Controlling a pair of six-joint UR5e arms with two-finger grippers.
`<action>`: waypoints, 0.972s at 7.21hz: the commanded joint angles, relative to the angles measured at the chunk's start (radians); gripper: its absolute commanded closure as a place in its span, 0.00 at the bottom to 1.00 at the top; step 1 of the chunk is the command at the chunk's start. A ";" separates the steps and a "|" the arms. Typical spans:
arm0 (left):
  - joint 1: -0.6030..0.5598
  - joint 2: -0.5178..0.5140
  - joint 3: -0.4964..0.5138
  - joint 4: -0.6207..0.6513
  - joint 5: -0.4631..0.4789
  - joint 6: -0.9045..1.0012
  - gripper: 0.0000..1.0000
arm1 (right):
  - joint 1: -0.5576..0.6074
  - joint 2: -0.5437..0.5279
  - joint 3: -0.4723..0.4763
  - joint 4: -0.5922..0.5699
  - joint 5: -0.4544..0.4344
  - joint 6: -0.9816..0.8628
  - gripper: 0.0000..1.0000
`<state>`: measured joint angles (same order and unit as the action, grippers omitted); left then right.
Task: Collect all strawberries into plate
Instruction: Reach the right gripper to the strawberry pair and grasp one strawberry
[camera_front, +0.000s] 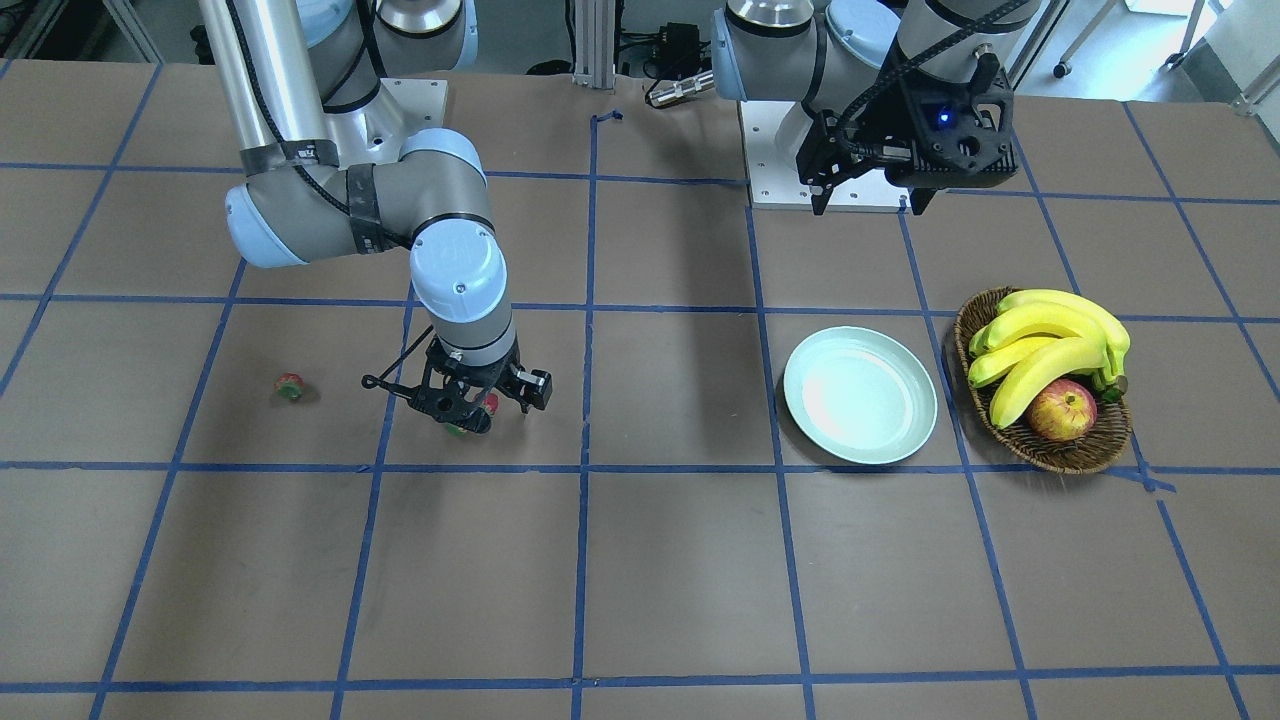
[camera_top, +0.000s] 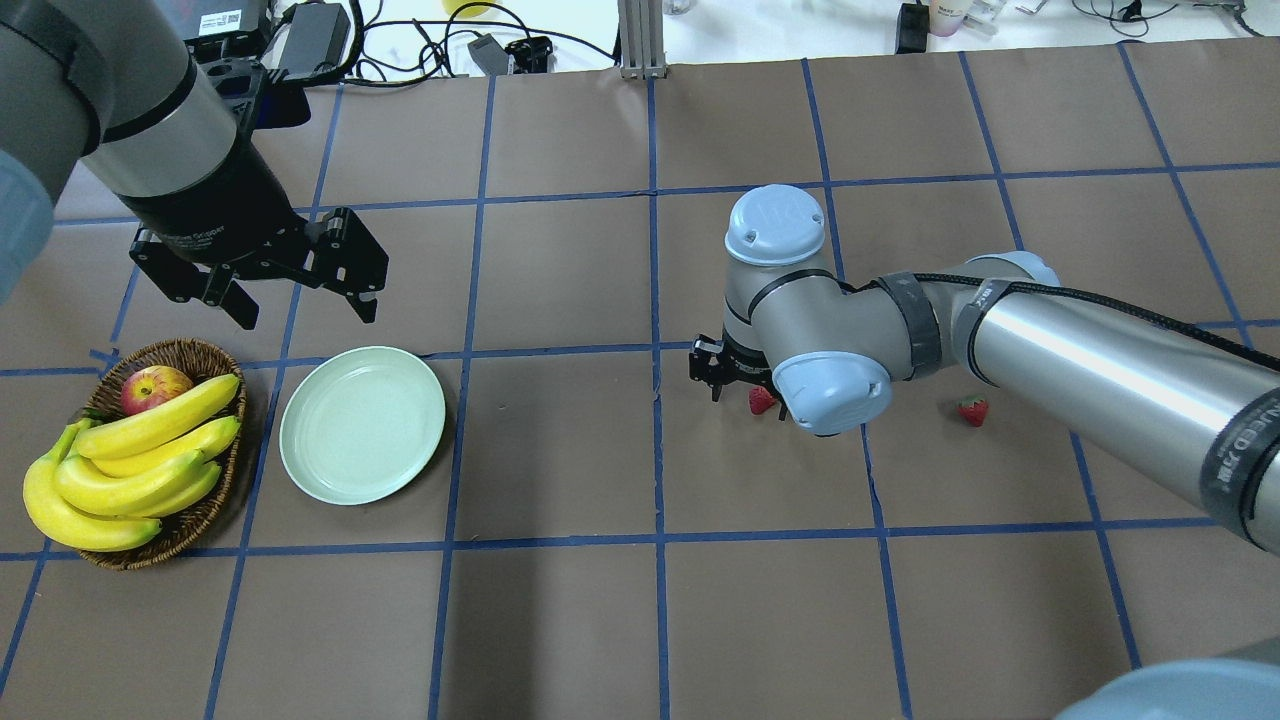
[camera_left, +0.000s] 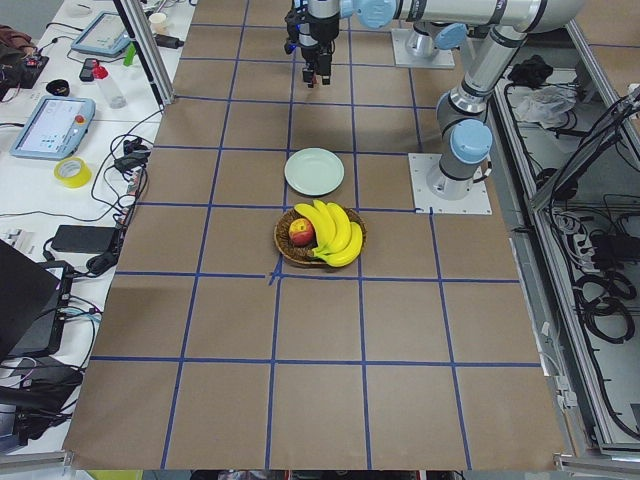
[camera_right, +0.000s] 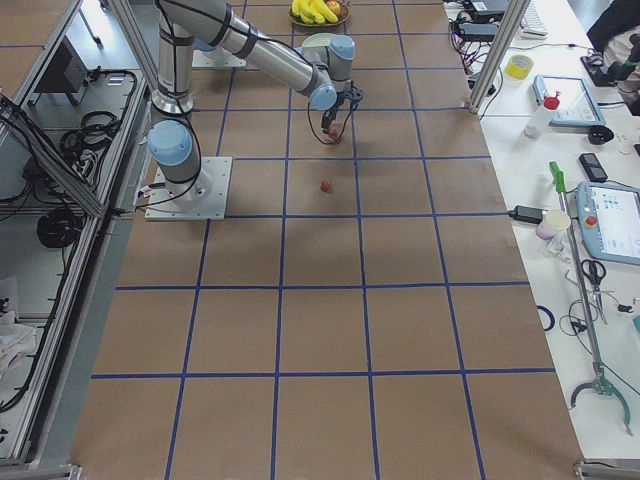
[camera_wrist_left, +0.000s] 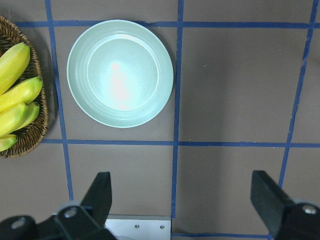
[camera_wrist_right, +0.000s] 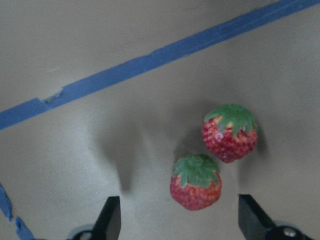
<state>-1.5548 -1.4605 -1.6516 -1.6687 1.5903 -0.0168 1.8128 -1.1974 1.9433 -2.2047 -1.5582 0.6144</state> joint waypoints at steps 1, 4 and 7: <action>-0.001 0.005 -0.016 0.007 -0.001 -0.002 0.00 | -0.023 0.004 0.003 0.020 0.003 0.002 0.39; 0.002 -0.001 -0.036 0.006 0.005 0.000 0.00 | -0.024 0.005 -0.001 0.020 0.007 0.004 0.86; 0.004 0.002 -0.036 0.012 0.002 -0.006 0.00 | -0.024 -0.007 -0.055 0.026 0.016 0.011 0.92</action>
<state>-1.5514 -1.4594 -1.6864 -1.6568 1.5927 -0.0217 1.7879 -1.1982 1.9185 -2.1813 -1.5476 0.6220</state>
